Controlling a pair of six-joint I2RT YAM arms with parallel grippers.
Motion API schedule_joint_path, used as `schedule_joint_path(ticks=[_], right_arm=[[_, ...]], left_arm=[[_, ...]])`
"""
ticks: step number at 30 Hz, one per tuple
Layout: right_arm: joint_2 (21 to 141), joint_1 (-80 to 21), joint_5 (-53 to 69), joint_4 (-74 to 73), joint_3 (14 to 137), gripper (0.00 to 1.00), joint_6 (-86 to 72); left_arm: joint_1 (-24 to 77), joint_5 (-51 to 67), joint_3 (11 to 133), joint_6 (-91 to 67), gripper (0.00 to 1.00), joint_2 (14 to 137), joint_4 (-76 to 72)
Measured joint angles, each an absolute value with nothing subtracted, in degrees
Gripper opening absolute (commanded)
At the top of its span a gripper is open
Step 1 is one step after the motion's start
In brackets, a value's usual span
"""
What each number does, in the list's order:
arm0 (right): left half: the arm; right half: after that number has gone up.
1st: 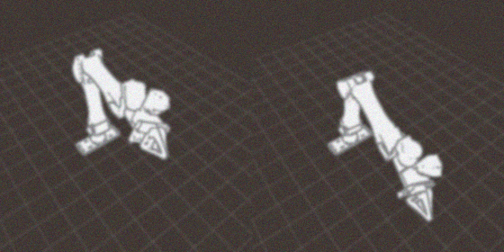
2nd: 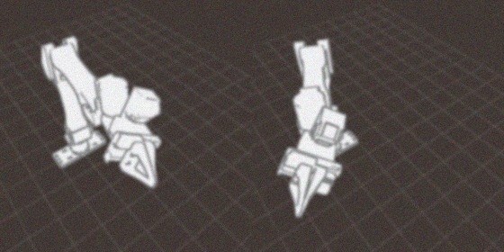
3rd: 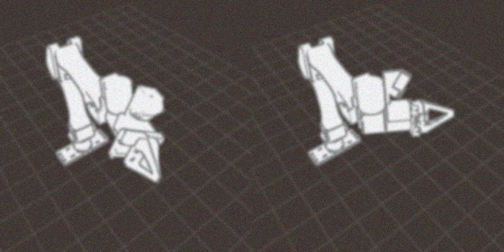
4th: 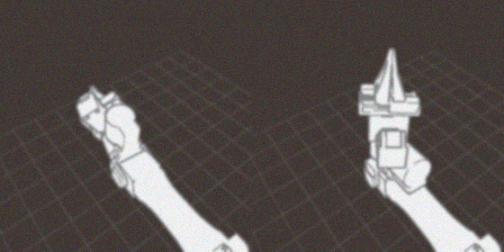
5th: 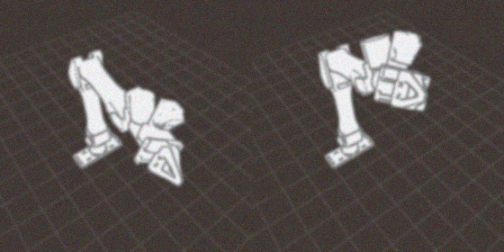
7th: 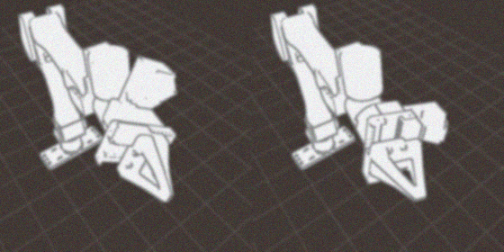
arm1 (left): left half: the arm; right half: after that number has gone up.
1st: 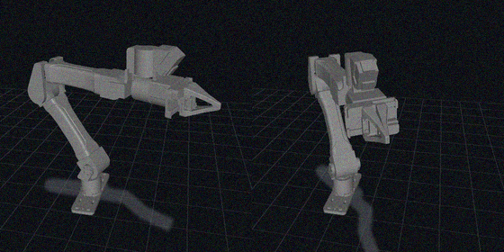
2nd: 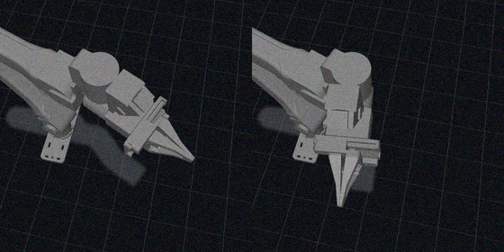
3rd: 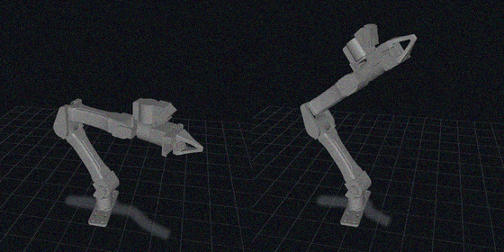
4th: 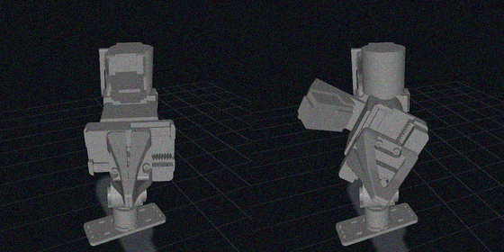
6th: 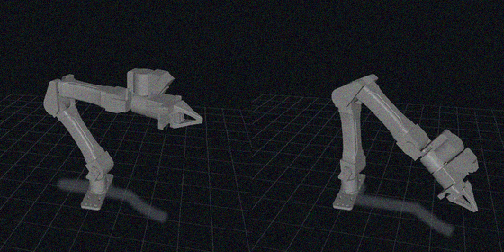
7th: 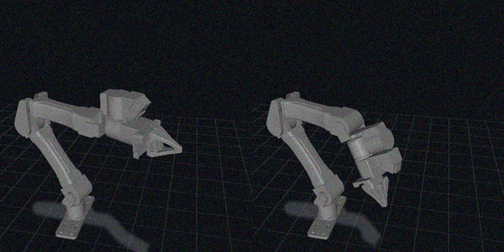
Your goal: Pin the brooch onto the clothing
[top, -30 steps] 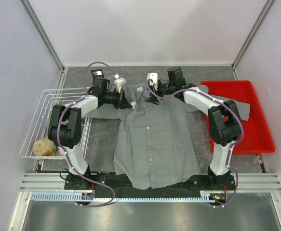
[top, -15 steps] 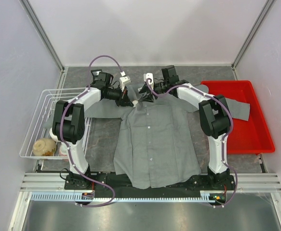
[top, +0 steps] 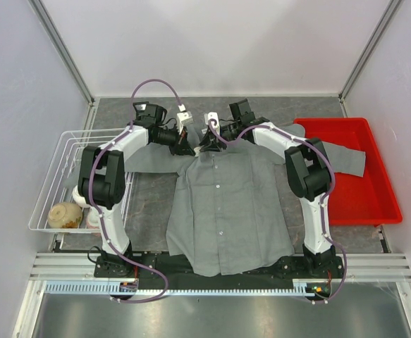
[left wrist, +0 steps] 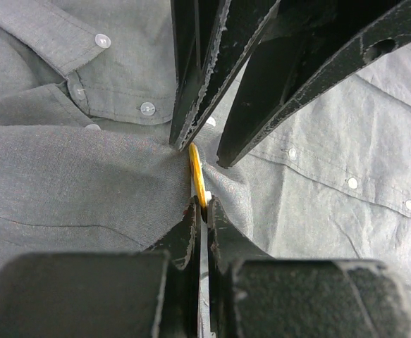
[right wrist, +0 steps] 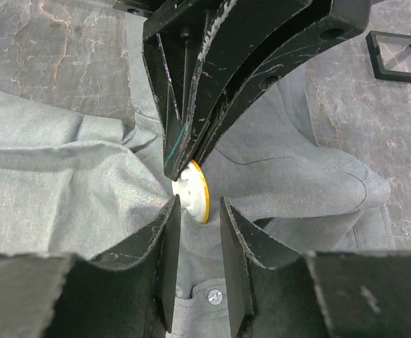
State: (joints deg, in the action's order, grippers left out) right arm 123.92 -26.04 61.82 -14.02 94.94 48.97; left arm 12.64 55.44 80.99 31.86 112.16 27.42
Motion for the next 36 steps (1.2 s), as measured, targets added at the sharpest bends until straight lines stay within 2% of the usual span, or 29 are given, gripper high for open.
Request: schedule_joint_path(ticks=[8, 11, 12, 13, 16, 19, 26, 36], right_arm=[[125.6, -26.1, 61.4, -16.7, 96.7, 0.34, 50.7], [126.0, -26.2, 61.3, -18.2, 97.4, 0.20, 51.3], [126.2, -26.3, 61.1, -18.6, 97.8, 0.03, 51.5], [126.3, -26.3, 61.1, -19.0, 98.1, 0.00, 51.7], [126.5, -26.4, 60.9, -20.1, 98.8, 0.00, 52.2], [126.5, -26.4, 61.0, -20.6, 99.1, 0.00, 52.3], [126.6, -26.3, 61.1, -20.6, 99.9, 0.00, 51.9], [126.6, -25.2, 62.8, -19.3, 100.0, 0.00, 48.6]], left_arm=[[13.3, 55.4, 81.1, 34.2, 0.02, 112.2, 27.9], [13.7, 54.8, 81.1, 35.4, 0.03, 112.2, 28.5], [13.8, 54.5, 81.2, 35.6, 0.04, 112.2, 28.7], [13.9, 54.1, 81.3, 35.8, 0.06, 112.2, 28.7], [13.8, 53.5, 81.7, 36.3, 0.23, 112.2, 29.0], [13.9, 53.3, 81.9, 36.4, 0.28, 112.3, 29.0], [13.1, 53.5, 80.6, 36.4, 0.30, 112.2, 26.5], [11.5, 53.5, 72.1, 37.4, 0.28, 109.0, 18.5]])
